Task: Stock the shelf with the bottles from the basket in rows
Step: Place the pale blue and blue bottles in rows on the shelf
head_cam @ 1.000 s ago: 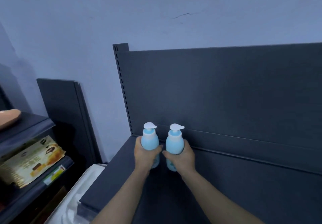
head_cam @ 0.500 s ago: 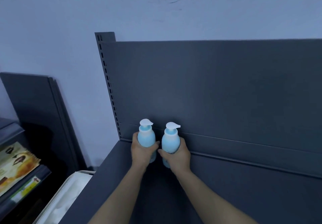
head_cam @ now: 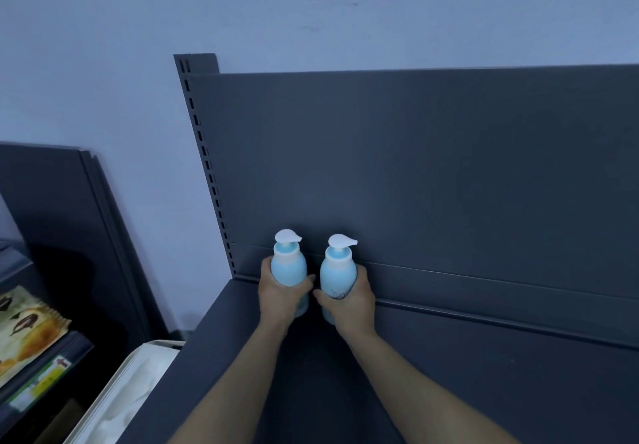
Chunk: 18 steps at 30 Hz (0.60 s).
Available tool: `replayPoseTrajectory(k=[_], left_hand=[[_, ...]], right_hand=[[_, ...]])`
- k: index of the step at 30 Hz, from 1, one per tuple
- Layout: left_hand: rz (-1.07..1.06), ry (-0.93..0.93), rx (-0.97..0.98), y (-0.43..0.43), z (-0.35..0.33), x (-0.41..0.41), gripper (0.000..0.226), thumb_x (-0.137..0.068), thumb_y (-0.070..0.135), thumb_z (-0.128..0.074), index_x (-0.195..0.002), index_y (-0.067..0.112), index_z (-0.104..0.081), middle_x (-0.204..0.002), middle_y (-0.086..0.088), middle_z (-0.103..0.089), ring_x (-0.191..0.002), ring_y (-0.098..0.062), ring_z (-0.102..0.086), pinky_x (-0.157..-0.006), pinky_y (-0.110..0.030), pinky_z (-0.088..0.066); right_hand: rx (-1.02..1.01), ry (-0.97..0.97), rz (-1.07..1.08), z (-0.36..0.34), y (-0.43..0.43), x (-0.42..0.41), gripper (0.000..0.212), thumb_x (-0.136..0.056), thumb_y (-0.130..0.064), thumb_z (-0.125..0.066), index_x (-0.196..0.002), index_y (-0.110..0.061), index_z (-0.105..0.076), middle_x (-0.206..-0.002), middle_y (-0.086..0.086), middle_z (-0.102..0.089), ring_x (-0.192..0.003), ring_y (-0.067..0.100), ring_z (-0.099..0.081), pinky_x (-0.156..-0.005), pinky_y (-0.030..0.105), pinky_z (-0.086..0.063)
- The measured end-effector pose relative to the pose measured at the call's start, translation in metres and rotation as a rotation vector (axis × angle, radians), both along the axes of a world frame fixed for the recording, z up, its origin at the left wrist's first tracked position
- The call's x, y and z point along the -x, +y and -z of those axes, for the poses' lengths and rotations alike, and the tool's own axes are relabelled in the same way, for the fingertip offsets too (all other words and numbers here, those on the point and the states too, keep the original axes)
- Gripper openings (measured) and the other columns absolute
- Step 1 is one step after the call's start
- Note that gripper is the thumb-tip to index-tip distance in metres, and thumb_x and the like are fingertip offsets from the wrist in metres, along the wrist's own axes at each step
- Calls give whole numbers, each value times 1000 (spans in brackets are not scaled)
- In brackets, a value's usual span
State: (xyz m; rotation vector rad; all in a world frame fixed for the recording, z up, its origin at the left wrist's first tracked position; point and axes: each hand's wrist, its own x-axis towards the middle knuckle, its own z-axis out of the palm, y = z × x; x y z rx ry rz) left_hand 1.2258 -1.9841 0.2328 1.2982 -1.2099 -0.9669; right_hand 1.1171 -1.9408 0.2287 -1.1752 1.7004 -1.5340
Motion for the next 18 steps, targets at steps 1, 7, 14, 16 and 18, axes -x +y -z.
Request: replayPoseTrajectory(k=[1, 7, 14, 16, 18], left_hand=[[9, 0, 2, 0, -1, -1, 63, -63, 12, -84, -110, 22, -42, -101, -1, -58, -91, -17, -57, -75, -32, -48], [8, -48, 124, 35, -9, -22, 100, -61, 51, -75, -142, 20, -23, -138, -1, -41, -124, -15, -43, -105, -39, -39], [-232, -982, 734, 64, -99, 24, 69, -90, 54, -33, -145, 12, -31, -152, -15, -28, -141, -34, -23, -112, -57, -7], [-187, -1100, 789, 69, -115, 46, 69, -91, 57, -29, -147, 15, -27, -154, -13, -23, -143, -33, -16, -111, -57, 1], [-172, -1111, 821, 78, -123, 68, 70, -92, 58, -24, -148, 15, -23, -156, -12, -18, -143, -32, -10, -111, -59, 2]], right_hand=[[-8, 6, -8, 1, -1, 0, 64, -59, -12, -84, -105, -25, -41, -109, 2, -57, -96, 17, -57, -75, 22, -45], [-36, 147, -73, -8, 29, 19, 85, -66, -42, -78, -134, -16, -34, -132, -2, -42, -124, 14, -41, -104, 33, -39], [199, 962, 283, -95, 70, 77, 72, -89, -56, -28, -146, -13, -24, -154, 8, -23, -144, 25, -13, -117, 42, -4], [195, 1123, 375, -117, 83, 99, 69, -91, -55, -26, -147, -15, -20, -156, 10, -16, -145, 28, -7, -115, 45, 3], [174, 1193, 461, -133, 100, 123, 68, -92, -55, -27, -148, -16, -19, -156, 11, -15, -144, 29, -7, -114, 47, 3]])
